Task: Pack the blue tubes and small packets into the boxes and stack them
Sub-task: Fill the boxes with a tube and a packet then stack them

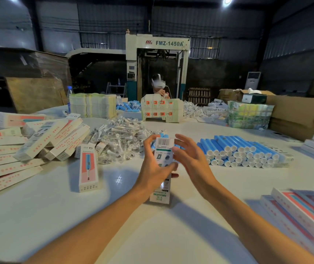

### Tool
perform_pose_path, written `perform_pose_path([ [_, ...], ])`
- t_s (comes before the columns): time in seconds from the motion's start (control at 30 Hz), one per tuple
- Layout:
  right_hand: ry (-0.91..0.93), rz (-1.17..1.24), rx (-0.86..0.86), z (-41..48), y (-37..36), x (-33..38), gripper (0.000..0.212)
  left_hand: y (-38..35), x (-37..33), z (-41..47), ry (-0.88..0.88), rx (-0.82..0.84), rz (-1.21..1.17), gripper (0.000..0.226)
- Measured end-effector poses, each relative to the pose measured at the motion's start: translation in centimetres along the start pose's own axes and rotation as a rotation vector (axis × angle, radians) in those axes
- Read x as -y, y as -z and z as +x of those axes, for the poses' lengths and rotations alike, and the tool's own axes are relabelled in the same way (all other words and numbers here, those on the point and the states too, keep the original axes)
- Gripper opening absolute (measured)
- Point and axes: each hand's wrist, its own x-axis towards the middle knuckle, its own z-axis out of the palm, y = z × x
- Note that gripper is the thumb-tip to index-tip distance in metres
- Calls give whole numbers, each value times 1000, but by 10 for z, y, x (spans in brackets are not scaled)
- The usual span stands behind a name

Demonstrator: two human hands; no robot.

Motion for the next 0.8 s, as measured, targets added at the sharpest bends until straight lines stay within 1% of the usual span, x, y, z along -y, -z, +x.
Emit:
perform_pose_path([
  [0.1, -200, -49, 84, -2, -7, -5, 33, 4, -1, 2, -5, -140, 59, 73],
  [0.2, -350, -56, 194, -12, -20, -3, 46, 9, 3, 3, -11, -211, 74, 70],
  [0.27, -372, -7, 228, -22, -28, -3, 51, 8, 5, 1, -11, -209, 73, 71],
  [0.33, -357, 10, 210, -31, -33, -1, 53, 4, 7, 1, -25, -157, 82, 62],
  [0.37, -335, -29, 193, -34, -33, 2, 52, 1, 9, 3, -20, -127, 65, 55],
  [0.4, -305, -93, 180, -36, -31, 5, 50, -2, 11, 4, -3, -88, 25, 52],
  [0.43, -272, -155, 171, -38, -29, 9, 47, -3, 12, 5, 9, -40, -4, 54],
  [0.47, -236, -209, 156, -41, -24, 14, 45, -4, 15, 5, 8, 11, -2, 62],
  [0.5, -195, -262, 133, -43, -18, 20, 42, -4, 19, 6, -1, 53, 42, 67],
  [0.6, -86, -506, 32, -48, 10, 44, 37, -1, 29, 5, -16, 143, 213, 70],
  [0.63, -68, -605, -2, -50, 22, 55, 38, 0, 33, 4, -20, 192, 289, 69],
  [0.7, -38, -809, -51, -57, 51, 75, 40, 0, 38, 3, -63, 288, 415, 56],
  [0.8, -69, -1158, -144, -75, 100, 103, 41, -1, 42, 4, -89, 326, 473, 45],
])
